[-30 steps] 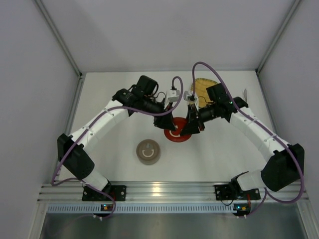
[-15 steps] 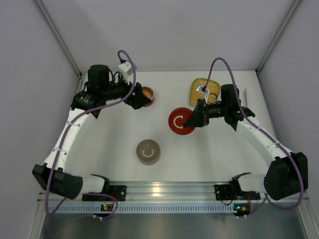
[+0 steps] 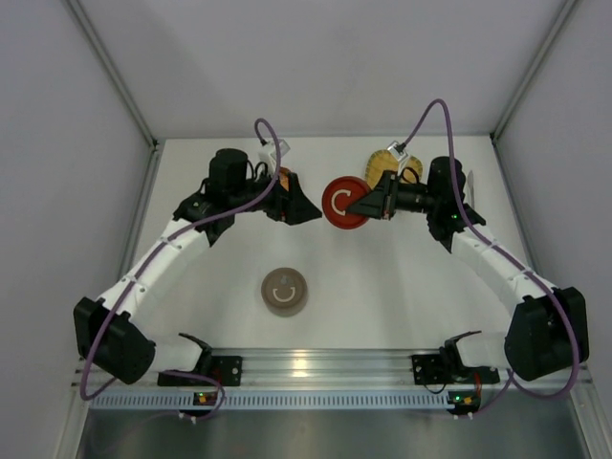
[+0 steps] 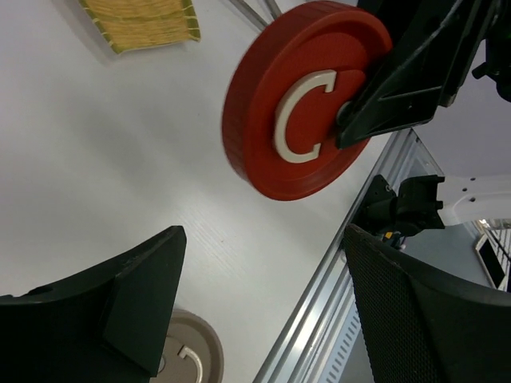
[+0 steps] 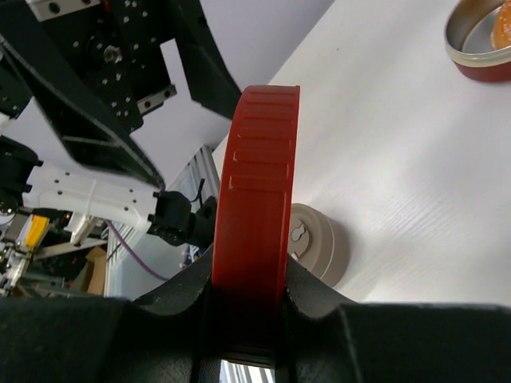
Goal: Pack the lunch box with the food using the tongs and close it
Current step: Pick up the box lid from the center of the board.
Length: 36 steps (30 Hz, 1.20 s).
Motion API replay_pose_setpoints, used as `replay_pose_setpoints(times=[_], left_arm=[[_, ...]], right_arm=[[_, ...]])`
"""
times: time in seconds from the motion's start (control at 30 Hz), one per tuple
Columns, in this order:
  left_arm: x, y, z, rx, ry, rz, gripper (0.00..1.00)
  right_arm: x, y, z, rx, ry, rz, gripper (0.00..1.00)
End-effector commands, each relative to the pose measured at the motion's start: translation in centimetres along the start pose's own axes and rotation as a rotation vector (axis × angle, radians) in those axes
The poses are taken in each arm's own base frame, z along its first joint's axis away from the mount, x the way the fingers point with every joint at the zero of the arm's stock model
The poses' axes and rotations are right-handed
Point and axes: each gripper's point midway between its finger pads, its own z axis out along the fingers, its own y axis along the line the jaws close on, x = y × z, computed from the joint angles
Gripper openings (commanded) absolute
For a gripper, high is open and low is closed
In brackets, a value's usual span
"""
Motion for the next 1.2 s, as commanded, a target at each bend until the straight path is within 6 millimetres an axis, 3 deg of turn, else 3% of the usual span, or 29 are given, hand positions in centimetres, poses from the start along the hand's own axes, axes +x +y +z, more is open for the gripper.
replay_pose_setpoints(times=[0.0, 0.2, 0.33, 0.57, 0.8, 1.17], left_arm=[[-2.4, -2.7, 1.9, 0.071, -0.067, 0.018, 0.84], [-2.4, -4.1, 3.7, 0.148, -0.05, 0.024, 0.72], [-2.7, -3.9, 4.5, 0.159, -0.064, 0.007, 0.66], [-3.2, -3.6, 5.4, 0.16, -0.071, -0.008, 0.63], [-3.8, -4.4, 5.4, 0.188, -0.078, 0.0, 0.61], [-4.0, -4.5, 4.1, 0.148, -0.088, 0.034, 0.58]], right_arm=[[-1.5, 0.2, 0.3, 0.03, -0.057, -0.035, 0.0], [-0.8, -0.4, 0.5, 0.042, -0.046, -0.012, 0.0], [-0.5, 0.0, 0.7, 0.021, -0.039, -0.016, 0.0], [0.3, 0.4, 1.2, 0.0, -0.016, -0.013, 0.0], [0.5, -0.1, 1.3, 0.014, -0.008, -0.015, 0.0], [0.9, -3.2, 1.0, 0.169, 0.004, -0.046, 0.0]])
